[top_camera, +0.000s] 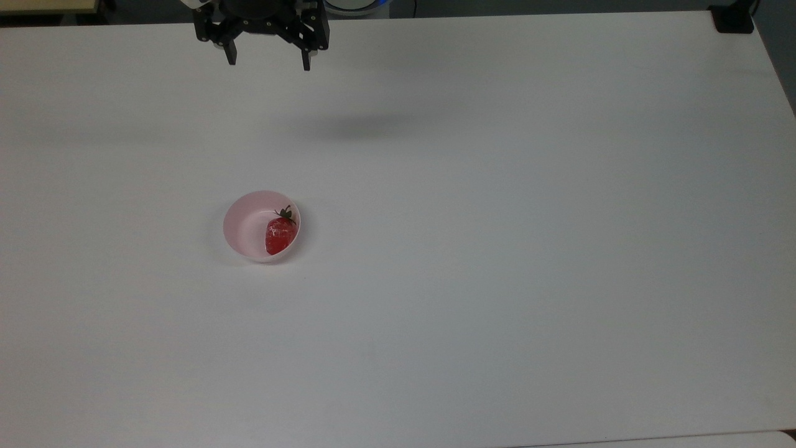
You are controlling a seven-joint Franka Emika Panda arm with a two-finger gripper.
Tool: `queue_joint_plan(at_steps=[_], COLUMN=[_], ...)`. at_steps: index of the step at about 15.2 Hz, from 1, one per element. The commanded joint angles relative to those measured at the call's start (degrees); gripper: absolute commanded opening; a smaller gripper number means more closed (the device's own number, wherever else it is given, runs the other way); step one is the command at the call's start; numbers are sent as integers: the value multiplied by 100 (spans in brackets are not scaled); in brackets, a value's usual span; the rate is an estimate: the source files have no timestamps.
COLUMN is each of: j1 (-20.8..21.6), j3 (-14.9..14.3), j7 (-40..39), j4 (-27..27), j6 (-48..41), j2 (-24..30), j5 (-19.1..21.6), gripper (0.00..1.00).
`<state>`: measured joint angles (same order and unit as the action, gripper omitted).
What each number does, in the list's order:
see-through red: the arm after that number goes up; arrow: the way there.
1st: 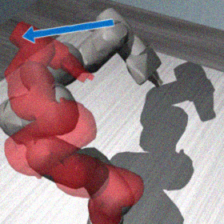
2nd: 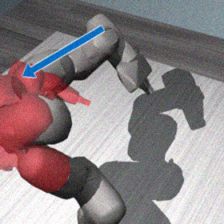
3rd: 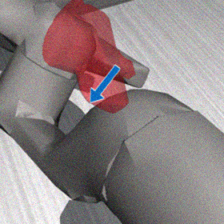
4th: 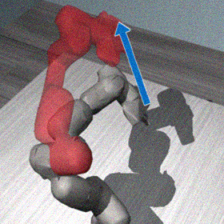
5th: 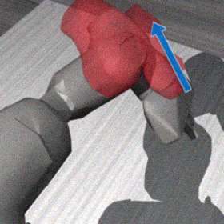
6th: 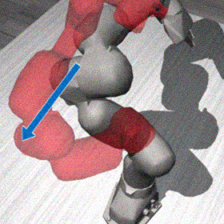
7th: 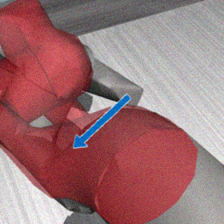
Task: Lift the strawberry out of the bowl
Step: 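Move the gripper down over the pink bowl toward the strawberry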
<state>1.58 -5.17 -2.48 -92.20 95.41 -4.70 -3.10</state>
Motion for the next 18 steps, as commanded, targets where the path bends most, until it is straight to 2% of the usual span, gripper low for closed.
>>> queue_joint_plan(at_steps=[1, 3, 4, 8, 12, 18], j1=[-52, -52, -43, -52, -52, 27], j3=[-1, -176, -299, -484, -502, -493], j7=[28, 186, 291, 354, 607, 1988], j4=[114, 140, 140, 140, 114, 79], j6=[547, 942, 1205, 2059, 2490, 2684], j2=[-337, -557, -671, -1163, -1699, -2183], j5=[185, 502, 547, 564, 617, 600], gripper=[100, 100, 100, 99, 90, 90])
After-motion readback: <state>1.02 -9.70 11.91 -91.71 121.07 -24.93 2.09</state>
